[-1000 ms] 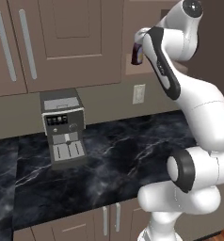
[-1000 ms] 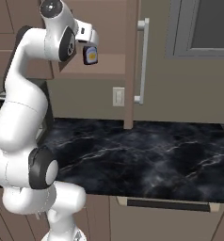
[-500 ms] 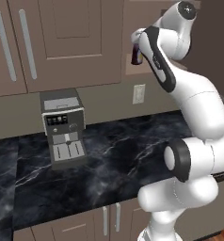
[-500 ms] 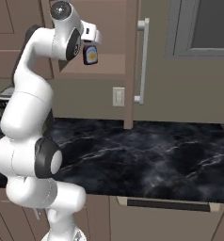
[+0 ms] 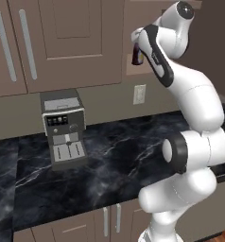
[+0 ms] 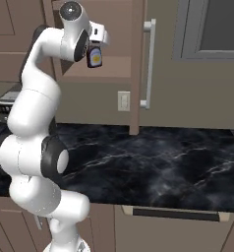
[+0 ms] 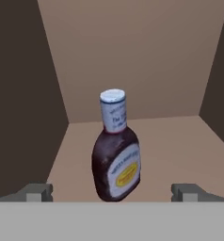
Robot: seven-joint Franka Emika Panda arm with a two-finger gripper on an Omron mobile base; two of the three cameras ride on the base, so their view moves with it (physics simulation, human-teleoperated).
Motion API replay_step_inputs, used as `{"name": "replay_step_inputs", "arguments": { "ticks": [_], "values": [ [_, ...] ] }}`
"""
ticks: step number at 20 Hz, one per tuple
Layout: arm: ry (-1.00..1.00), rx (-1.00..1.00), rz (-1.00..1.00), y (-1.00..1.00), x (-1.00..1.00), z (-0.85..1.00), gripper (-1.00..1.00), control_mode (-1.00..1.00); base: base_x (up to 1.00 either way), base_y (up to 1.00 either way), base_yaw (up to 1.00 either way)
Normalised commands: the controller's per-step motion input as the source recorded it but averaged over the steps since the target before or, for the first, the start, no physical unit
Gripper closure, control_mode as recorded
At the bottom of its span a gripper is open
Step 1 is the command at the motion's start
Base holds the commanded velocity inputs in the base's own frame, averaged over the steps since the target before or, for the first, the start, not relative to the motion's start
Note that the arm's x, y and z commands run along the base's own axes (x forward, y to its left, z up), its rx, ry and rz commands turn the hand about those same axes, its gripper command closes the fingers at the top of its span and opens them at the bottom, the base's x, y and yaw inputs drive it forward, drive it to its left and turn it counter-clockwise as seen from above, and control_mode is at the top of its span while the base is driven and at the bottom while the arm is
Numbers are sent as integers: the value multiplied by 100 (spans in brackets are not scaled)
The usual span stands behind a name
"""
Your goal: Move the shaker and condiment bottle from the cabinet to the dining counter.
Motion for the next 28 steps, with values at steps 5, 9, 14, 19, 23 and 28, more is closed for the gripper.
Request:
{"name": "replay_step_inputs", "arguments": {
  "ticks": [5,9,14,19,23,28],
  "values": [
    [0,0,1,-1,21,0,-100,-100,0,0,0],
    [-2,0,4,0,21,0,-100,-100,0,0,0],
    [0,0,5,-2,16,0,-100,-100,0,0,0],
    [-2,0,5,0,19,-1,-100,-100,0,0,0],
    [0,0,4,-4,26,0,-100,-100,0,0,0],
    [0,0,4,-4,20,0,-100,-100,0,0,0]
  ]
}}
